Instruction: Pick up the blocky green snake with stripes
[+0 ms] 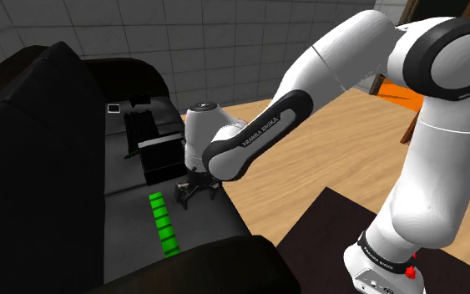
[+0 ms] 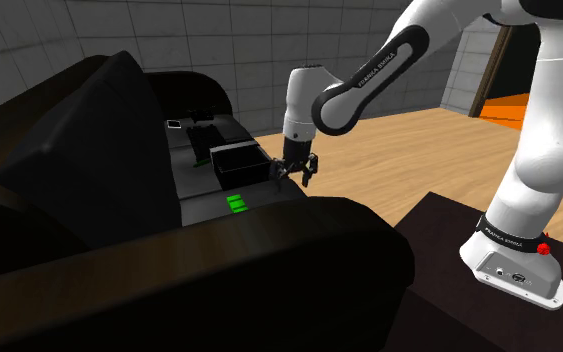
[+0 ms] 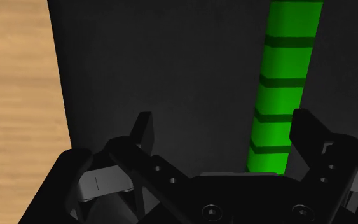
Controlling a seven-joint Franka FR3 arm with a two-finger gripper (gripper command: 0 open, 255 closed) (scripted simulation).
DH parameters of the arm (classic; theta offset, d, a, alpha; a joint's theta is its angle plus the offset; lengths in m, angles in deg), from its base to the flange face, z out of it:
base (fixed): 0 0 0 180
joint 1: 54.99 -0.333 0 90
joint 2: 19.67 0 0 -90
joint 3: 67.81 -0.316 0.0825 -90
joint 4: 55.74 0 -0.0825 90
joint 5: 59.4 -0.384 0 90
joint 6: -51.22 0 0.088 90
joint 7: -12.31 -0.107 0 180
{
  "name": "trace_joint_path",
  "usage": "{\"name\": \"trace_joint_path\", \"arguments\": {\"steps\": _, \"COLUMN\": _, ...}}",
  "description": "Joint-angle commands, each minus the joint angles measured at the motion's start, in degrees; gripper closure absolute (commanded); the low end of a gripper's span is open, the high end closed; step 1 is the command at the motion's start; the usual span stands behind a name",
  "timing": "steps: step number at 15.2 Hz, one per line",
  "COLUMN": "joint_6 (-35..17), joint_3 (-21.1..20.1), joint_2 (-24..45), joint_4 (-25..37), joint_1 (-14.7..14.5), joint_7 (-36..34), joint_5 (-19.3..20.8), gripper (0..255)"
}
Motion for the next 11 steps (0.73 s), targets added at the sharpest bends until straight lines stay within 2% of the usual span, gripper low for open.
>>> {"name": "trace_joint_path", "arguments": {"steps": 1, "joint_6": -1.4, "joint_3": 1.0, "joint_2": 5.6, "joint_4": 3.7, "joint_1": -2.2, "joint_7": -4.8, "joint_5": 3.8, "gripper": 0}}
{"name": "trace_joint_path", "arguments": {"steps": 6, "joint_6": -2.2, "joint_3": 4.9, "joint_2": 17.2, "joint_4": 14.0, "joint_1": -7.7, "joint_7": -12.2, "joint_5": 9.0, "gripper": 0}}
{"name": "trace_joint_path", "arguments": {"steps": 11, "joint_6": -1.3, "joint_3": 8.3, "joint_2": 28.7, "joint_4": 26.5, "joint_1": -12.8, "joint_7": -16.8, "joint_5": 11.2, "gripper": 0}}
